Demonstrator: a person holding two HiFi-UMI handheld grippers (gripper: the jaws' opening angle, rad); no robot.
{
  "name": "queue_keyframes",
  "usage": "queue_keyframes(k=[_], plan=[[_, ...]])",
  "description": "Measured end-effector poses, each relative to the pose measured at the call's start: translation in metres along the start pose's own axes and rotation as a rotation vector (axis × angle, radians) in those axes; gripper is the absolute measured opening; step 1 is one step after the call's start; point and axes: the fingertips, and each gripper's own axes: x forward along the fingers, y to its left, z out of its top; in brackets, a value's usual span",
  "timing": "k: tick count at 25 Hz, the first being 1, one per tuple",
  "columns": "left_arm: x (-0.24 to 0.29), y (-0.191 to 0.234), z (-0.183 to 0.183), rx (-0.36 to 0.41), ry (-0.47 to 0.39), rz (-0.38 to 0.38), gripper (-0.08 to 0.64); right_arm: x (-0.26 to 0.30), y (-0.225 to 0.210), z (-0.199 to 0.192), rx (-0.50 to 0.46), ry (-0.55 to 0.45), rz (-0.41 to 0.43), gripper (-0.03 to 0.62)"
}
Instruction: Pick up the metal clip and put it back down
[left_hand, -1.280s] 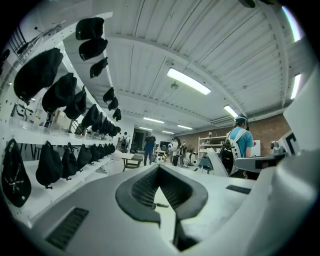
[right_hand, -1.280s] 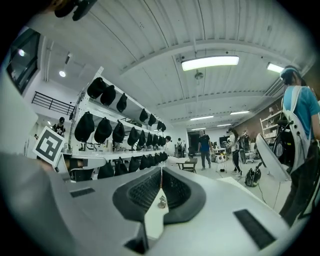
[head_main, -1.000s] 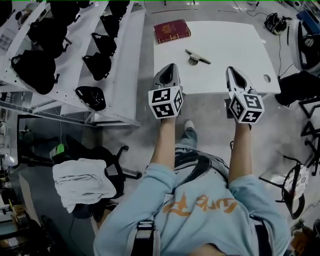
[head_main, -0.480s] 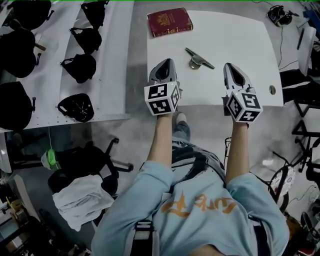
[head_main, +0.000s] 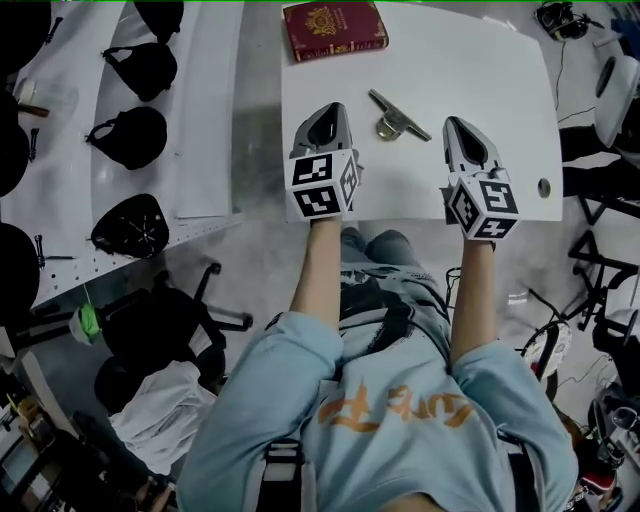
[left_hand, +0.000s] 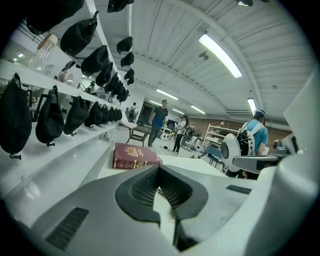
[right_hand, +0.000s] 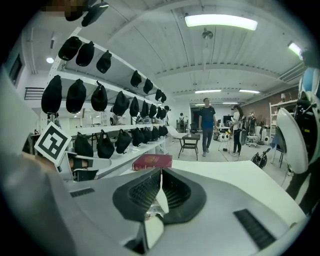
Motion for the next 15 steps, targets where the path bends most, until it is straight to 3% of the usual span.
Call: queue_keyframes(k=[3, 15], plan=[[0.005, 0.002, 0.002, 0.002, 0.001, -0.002, 0.005, 0.009, -0.006, 0.003, 0.015, -0.002, -0.014, 0.031], [0.009, 0.022, -0.044, -0.023, 0.089, 0.047, 0.005, 0.053, 0.022, -0.032, -0.109, 0.096, 0.061, 0.031]])
